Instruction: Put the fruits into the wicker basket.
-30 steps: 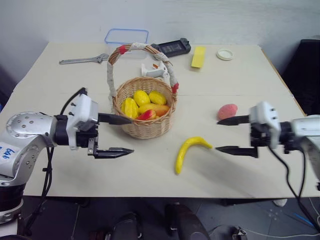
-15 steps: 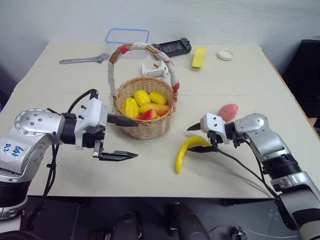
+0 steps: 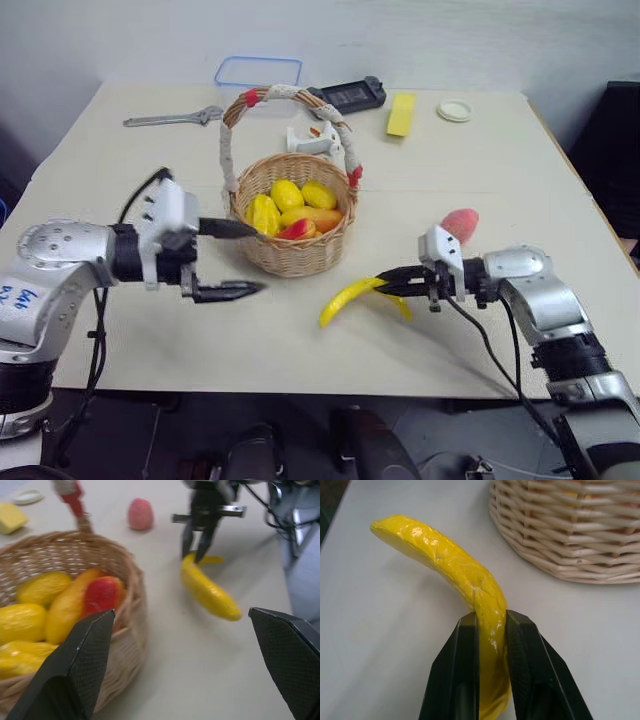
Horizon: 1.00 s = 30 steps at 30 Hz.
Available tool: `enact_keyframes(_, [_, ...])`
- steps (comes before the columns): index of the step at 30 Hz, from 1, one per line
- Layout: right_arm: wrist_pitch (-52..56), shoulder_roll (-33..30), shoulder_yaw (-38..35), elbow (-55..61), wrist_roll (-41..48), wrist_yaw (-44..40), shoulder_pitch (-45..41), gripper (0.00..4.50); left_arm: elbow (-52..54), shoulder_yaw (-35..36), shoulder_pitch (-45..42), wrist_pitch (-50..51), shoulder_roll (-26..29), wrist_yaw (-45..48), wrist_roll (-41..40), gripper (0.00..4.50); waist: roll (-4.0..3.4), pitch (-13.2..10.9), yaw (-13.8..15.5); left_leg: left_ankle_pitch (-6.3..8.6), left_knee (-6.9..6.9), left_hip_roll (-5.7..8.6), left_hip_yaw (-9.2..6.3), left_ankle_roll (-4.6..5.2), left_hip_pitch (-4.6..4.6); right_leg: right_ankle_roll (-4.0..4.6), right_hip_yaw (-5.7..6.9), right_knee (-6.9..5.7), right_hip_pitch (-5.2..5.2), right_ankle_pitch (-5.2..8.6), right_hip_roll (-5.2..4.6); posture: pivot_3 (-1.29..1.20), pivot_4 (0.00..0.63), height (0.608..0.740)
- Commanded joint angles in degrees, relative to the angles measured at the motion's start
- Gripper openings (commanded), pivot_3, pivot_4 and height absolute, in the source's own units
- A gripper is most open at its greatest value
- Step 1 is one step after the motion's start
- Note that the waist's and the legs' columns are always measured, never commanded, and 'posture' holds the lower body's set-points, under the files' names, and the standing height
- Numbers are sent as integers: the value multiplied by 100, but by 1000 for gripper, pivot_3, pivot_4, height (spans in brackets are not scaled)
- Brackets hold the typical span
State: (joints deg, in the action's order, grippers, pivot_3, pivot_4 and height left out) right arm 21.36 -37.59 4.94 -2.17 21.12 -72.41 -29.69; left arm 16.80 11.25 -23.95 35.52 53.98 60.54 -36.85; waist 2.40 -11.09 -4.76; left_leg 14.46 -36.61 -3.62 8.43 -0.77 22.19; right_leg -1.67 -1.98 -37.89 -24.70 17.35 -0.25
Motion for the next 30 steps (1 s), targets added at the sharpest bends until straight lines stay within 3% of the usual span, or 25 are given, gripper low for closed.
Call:
enact_keyframes(1, [691,-137,-476,1034,651,289,-19,397,31,589,164,140,70,-181,-216,4500,0,0,-26,1,0,-2,0,-1,-3,0,1,-2,1,0,1,0,150,740])
enact_keyframes(5, [1536,192,-709,1495,1350,901,-824,397,106,880,237,259,136,-295,-288,4500,1,-1,-23,1,9,-6,-4,-3,-6,5,7,-3,-2,2,3,0,150,740])
enact_keyframes(13, [1061,1602,437,-399,-88,2153,-2935,397,27,1077,119,263,41,-631,-287,4500,9,5,-18,0,30,-4,0,-6,0,28,7,-4,-22,8,2,0,150,740])
enact_keyframes(19, [406,2336,727,-1464,-879,2816,-3489,397,218,1121,228,280,29,-726,-346,4500,9,5,-19,-7,10,-6,5,-13,90,24,7,-15,-105,7,0,0,150,740])
enact_keyframes(23, [284,2331,770,-1377,-1077,2841,-3304,1715,338,1100,266,281,2,-787,-381,4500,9,5,-22,-5,10,-4,6,-10,95,23,5,-4,-104,7,-2,0,150,740])
enact_keyframes(28, [853,2074,576,-183,-842,2783,-2746,3451,381,924,139,258,-17,-776,-393,4500,11,6,-14,-8,8,-6,4,-15,91,23,7,-15,-102,7,1,0,150,740])
enact_keyframes(29, [1114,1995,416,190,-651,2787,-2593,3743,367,862,65,258,-27,-767,-399,4500,10,5,-15,-10,8,-6,1,-18,90,23,9,-18,-102,7,1,0,150,740])
enact_keyframes(30, [1492,1908,166,631,-321,2783,-2416,3743,343,788,-28,257,-43,-759,-407,4500,10,5,-8,-11,8,-5,0,-19,90,23,8,-21,-103,7,1,0,150,740])
